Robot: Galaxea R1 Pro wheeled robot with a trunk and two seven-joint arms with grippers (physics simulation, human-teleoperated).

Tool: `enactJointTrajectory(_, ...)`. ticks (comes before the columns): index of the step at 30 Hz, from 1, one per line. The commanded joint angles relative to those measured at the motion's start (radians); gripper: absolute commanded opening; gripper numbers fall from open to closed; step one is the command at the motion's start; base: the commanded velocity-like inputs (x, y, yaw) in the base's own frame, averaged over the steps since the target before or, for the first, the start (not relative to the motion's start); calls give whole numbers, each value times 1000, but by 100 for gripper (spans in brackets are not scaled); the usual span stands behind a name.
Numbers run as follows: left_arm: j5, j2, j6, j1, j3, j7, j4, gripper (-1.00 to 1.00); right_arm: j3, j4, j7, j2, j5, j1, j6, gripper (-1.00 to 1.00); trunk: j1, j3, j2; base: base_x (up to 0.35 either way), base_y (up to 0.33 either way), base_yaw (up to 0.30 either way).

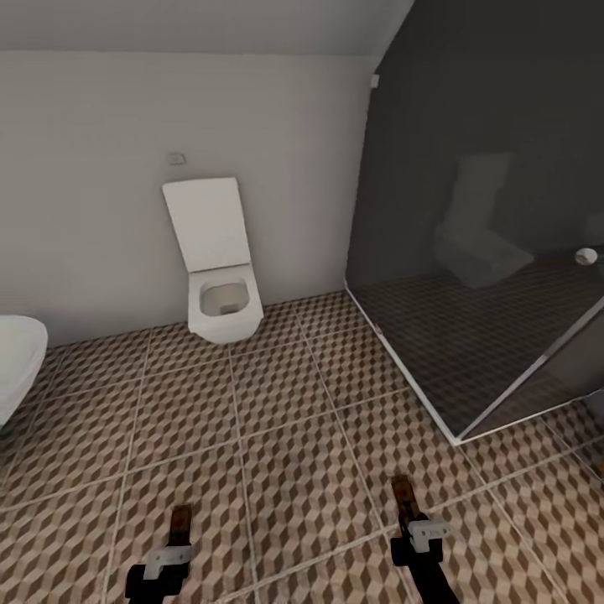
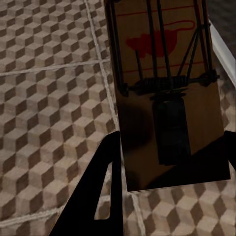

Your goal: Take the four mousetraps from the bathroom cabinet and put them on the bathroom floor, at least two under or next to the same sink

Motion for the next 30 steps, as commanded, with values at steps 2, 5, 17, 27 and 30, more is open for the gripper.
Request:
enactJointTrajectory(2, 1, -1, -5, -2, -9, 5, 3, -100, 6, 0, -5, -1, 0, 0, -2, -100, 0, -2, 0, 0, 0, 279)
enactJointTrajectory(5, 1, -1, -5, -2, -9, 5, 3, -100, 7, 1, -5, -1, 0, 0, -2, -100, 0, -3, 0, 0, 0, 279)
enactJointTrajectory(17, 1, -3, -5, -2, -9, 5, 3, -100, 6, 1, -5, -1, 1, 0, -2, -100, 0, -10, 0, 0, 0, 279)
enactJointTrajectory(27, 1, -8, -5, -2, -9, 5, 3, -100, 7, 1, -5, -1, 0, 0, -2, -100, 0, -15, 0, 0, 0, 279)
enactJointTrajectory(30, 1, -8, -5, -2, -9, 5, 3, -100, 7, 1, -5, -1, 0, 0, -2, -100, 0, -17, 0, 0, 0, 279)
